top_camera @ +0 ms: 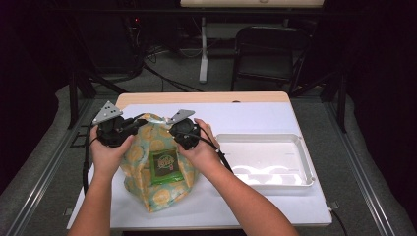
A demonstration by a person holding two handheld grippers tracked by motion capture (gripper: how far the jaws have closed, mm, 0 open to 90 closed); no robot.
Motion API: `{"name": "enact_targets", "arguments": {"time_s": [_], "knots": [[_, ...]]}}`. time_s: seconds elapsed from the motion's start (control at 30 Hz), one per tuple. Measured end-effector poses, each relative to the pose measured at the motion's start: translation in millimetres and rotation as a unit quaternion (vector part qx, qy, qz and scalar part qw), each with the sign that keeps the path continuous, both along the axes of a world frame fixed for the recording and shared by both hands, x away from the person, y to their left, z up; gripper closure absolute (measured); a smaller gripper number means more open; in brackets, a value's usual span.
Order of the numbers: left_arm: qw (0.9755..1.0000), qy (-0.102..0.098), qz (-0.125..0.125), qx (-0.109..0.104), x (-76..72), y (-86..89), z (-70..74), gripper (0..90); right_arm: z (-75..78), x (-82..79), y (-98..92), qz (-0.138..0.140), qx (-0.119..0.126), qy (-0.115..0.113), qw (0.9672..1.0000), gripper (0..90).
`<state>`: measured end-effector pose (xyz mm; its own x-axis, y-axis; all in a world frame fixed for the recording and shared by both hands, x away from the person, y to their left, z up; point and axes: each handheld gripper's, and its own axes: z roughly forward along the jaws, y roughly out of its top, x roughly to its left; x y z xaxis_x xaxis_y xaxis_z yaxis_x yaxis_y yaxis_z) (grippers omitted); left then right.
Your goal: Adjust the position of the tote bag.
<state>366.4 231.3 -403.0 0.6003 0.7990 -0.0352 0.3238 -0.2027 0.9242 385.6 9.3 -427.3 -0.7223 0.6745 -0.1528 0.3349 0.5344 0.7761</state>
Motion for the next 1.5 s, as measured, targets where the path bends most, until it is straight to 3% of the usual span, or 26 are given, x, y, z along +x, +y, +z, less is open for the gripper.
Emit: {"name": "enact_targets", "arguments": {"time_s": [0.27,0.47,0.63,0.77,1.23,1.5], "knots": [[1.0000,0.002,0.003,0.002,0.3,0.2,-0.8,80.0,7.7,14.5,-3.6,-0.015,-0.001,0.005,0.9999,90.0],[0.9999,0.014,0.000,0.001,-0.2,-0.1,0.2,66.1,8.4,22.6,-7.7,-0.028,-0.003,0.007,0.9996,90.0],[0.9999,0.011,0.001,-0.003,-3.4,-0.2,2.5,56.2,6.0,29.4,-11.5,-0.038,-0.006,0.013,0.9992,90.0],[1.0000,0.007,0.004,-0.005,-6.4,-0.2,4.1,55.2,3.9,35.8,-15.8,-0.047,-0.009,0.018,0.9987,90.0],[0.9990,0.023,-0.014,0.037,-13.4,-17.6,-2.1,55.3,-2.6,49.4,-21.6,-0.064,-0.006,0.030,0.9975,90.0],[0.9987,0.038,-0.013,0.032,-10.9,-18.7,-15.6,54.8,-5.5,56.8,-25.9,-0.075,-0.009,0.034,0.9966,90.0]]}}
